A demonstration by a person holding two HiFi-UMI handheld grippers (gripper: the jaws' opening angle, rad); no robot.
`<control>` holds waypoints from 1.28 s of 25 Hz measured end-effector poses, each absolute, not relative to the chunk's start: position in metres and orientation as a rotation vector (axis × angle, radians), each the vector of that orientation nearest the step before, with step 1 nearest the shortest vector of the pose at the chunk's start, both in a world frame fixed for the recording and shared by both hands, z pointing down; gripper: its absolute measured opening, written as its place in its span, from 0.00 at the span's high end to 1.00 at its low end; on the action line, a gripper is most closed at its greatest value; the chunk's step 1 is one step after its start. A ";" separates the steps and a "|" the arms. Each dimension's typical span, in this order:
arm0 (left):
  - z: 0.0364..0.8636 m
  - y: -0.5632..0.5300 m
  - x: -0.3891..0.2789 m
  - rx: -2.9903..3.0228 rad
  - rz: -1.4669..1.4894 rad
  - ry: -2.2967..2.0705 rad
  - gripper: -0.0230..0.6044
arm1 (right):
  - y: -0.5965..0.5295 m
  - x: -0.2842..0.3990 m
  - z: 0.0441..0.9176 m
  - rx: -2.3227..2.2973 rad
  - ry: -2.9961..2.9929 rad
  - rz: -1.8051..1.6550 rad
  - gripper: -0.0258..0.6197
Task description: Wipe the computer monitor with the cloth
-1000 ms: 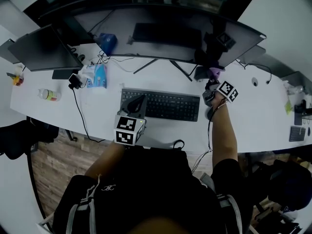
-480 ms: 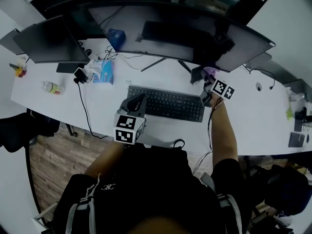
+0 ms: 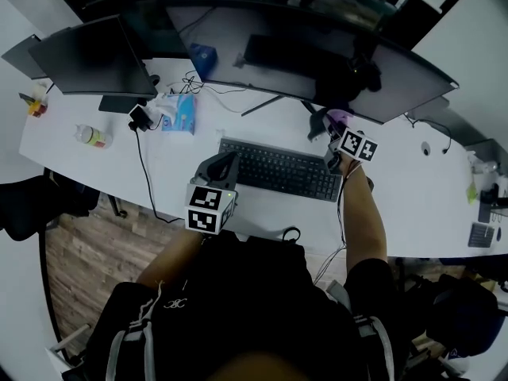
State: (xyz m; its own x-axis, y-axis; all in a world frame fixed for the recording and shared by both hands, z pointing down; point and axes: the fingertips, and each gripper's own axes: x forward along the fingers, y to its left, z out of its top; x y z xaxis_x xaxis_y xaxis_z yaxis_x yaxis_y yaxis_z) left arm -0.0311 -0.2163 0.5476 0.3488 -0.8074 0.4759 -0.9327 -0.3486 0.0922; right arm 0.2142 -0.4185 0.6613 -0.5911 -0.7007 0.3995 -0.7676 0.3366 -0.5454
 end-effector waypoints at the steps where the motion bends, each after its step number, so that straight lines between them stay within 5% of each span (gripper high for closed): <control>1: 0.547 -0.216 -0.035 2.271 0.504 -1.537 0.94 | -0.419 0.209 0.661 1.367 -2.489 1.086 0.83; 32: 0.526 -0.193 -0.243 2.111 0.384 -1.770 0.94 | -0.413 -0.048 0.667 1.052 -2.474 0.763 0.83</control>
State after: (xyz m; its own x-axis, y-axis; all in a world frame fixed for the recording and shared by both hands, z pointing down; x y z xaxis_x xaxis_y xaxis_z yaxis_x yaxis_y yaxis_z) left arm -0.2433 -0.1929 0.5264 0.1790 -0.8865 0.4267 -0.9836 -0.1517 0.0974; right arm -0.0476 -0.4126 0.6668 -0.6654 -0.5537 0.5008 -0.7396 0.5803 -0.3410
